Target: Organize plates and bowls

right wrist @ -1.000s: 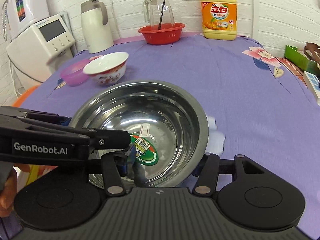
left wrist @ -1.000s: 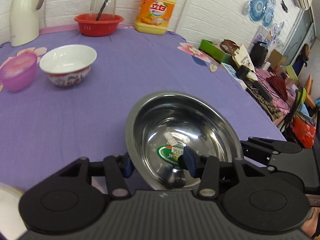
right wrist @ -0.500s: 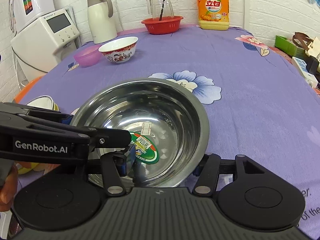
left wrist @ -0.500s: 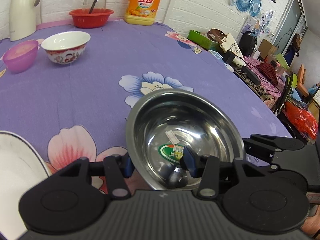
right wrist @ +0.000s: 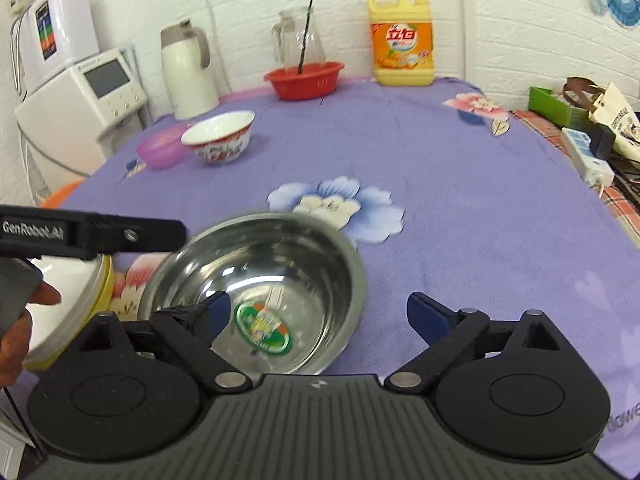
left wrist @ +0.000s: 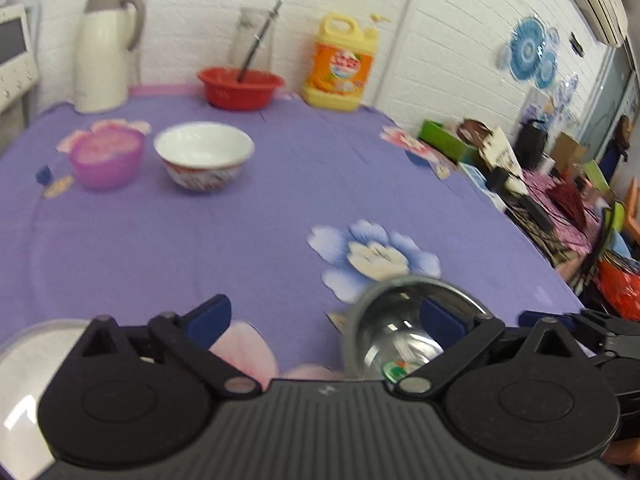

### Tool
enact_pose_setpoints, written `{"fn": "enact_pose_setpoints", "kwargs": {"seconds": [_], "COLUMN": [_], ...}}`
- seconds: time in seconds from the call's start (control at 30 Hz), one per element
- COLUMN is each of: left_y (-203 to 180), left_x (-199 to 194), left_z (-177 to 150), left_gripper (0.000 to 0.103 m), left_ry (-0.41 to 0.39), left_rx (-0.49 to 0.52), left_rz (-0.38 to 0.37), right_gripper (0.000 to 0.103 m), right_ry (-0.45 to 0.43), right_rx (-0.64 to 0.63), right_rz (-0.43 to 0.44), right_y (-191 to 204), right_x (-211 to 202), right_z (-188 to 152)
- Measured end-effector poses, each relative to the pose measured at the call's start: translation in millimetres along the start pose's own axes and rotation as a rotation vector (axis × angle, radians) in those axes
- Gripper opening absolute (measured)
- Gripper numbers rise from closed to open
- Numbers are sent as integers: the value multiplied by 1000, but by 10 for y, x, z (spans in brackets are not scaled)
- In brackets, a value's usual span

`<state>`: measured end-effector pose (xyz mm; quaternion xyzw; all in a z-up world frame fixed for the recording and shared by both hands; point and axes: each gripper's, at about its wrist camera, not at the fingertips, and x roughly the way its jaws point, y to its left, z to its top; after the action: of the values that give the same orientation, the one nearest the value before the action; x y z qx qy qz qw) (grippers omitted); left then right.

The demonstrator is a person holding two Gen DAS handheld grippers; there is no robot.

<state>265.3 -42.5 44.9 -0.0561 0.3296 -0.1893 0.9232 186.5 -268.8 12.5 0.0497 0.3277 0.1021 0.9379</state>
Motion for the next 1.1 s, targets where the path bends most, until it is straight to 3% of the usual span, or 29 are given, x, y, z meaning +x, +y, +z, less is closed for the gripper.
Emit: {"fn": "enact_pose_setpoints", "kwargs": {"seconds": [0.13, 0.33, 0.5, 0.57, 0.63, 0.73, 0.8, 0.93, 1.1], "left_y": [281, 657, 928, 1036, 1161, 1399, 1536, 1645, 1650], "left_x": [-32, 29, 138, 232, 359, 607, 785, 1004, 1279], "left_z": [139, 326, 683, 845, 952, 984, 1008, 1109, 1149], "left_gripper": [101, 101, 101, 101, 101, 101, 101, 101, 97], "left_ry": [-18, -21, -69, -80, -80, -46, -20, -18, 11], "left_rx": [-59, -106, -132, -148, -212, -400, -495, -538, -548], "left_rz": [55, 114, 130, 128, 98, 8, 8, 65, 83], "right_gripper": [103, 103, 103, 103, 103, 103, 103, 103, 103], "right_ry": [3, 75, 63, 56, 61, 77, 102, 127, 158], "right_rx": [31, 62, -65, -159, -215, -247, -253, -262, -323], "right_rz": [20, 97, 137, 117, 82, 76, 86, 93, 97], "right_y": [-66, -26, 154, 264, 345, 430, 483, 575, 749], "right_x": [73, 401, 686, 853, 1078, 1477, 1753, 2178, 2559], "right_z": [138, 537, 988, 1189, 1384, 1636, 1767, 1916, 1964]}}
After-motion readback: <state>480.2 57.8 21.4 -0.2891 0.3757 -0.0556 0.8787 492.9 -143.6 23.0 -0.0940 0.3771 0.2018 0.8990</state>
